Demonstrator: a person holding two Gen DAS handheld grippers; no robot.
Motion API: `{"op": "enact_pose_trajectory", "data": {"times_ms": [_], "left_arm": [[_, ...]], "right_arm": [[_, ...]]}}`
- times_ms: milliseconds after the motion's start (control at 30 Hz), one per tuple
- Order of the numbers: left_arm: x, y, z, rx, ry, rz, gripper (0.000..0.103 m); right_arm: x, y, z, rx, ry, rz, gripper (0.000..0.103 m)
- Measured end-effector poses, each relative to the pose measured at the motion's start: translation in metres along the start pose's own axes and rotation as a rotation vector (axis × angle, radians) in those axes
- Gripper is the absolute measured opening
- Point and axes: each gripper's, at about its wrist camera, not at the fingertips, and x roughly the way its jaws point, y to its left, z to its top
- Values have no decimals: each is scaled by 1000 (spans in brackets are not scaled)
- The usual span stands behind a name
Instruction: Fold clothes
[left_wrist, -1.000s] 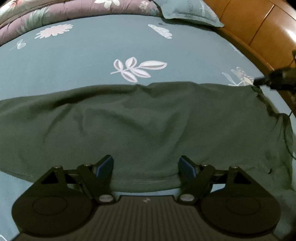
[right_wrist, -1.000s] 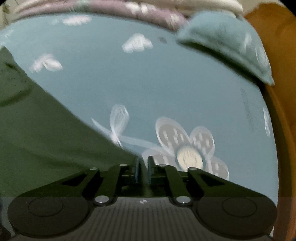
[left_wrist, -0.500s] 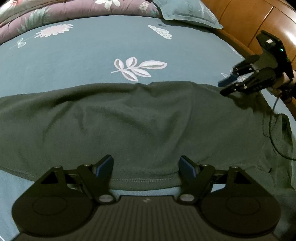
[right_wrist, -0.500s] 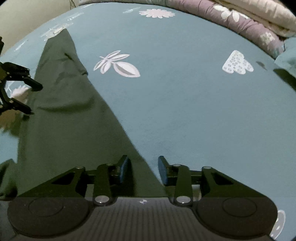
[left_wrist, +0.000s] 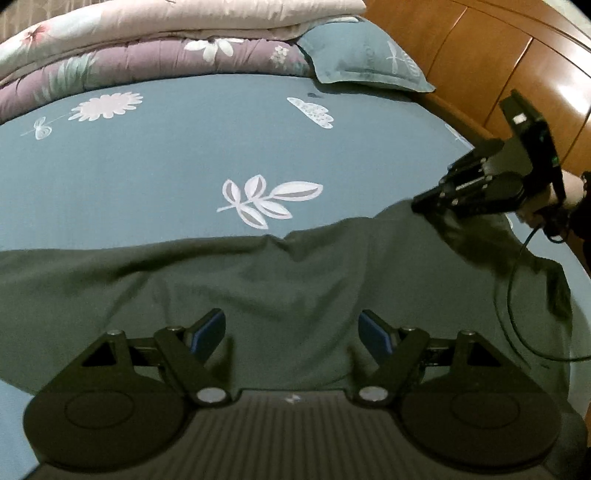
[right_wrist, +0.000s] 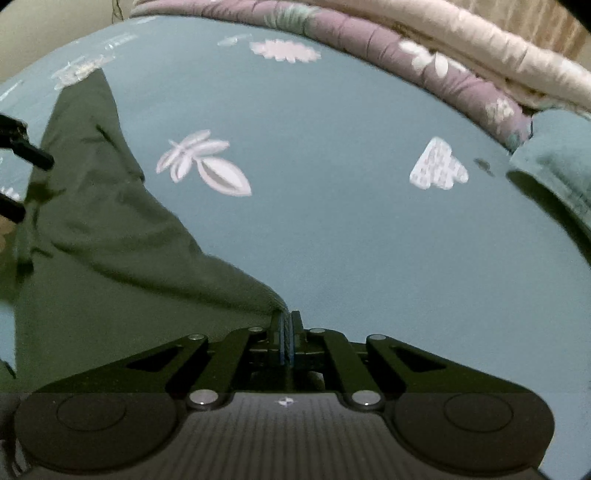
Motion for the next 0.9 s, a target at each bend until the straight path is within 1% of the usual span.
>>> {"op": "enact_pose_trajectory", "data": {"times_ms": [33, 67, 133, 167, 300, 333, 400, 433, 533, 600, 700, 733, 800, 833, 867, 900], "left_arm": [[0, 1, -2, 1, 5, 3, 79], [0, 3, -3, 1, 9, 6, 79], [1, 7, -7, 0, 18, 12, 79], [1, 10, -8, -5, 20, 16, 79], [4, 18, -10, -34, 22, 36, 79], [3, 19, -10, -36, 18, 38, 79], [0, 21, -12, -38, 12, 37, 79], [-2, 22, -13, -38, 9, 36, 79], [-9, 31, -15, -35, 1, 44, 79], [-13, 40, -12, -24, -1, 73, 79], [-16, 56, -8, -31, -2, 128, 79], [-16, 58, -8, -37, -5, 131, 79], [-14, 60, -10, -53, -11, 126, 79], [-14, 61, -11, -62, -14, 123, 79], [-13, 62, -12, -70, -17, 120, 79], [-13, 62, -13, -73, -22, 116, 79]], "right_arm": [[0, 1, 3, -2, -7, 10, 4], [1, 3, 6, -3, -14, 20, 11], [1, 5, 12, -7, -29, 40, 14], [1, 7, 15, -9, -36, 50, 19], [2, 12, 27, -16, -65, 90, 23], [3, 14, 30, -17, -72, 100, 26], [3, 16, 36, -21, -87, 119, 29], [7, 19, 39, -30, -85, 131, 31], [27, 34, 42, -85, -36, 161, 33], [36, 41, 40, -112, 0, 167, 34], [36, 47, 36, -132, 15, 176, 35], [35, 48, 34, -139, 19, 180, 35], [33, 55, 32, -171, 19, 165, 32], [32, 58, 33, -180, 16, 145, 20], [32, 62, 33, -189, 13, 126, 4], [31, 64, 35, -192, 4, 102, 4]]}}
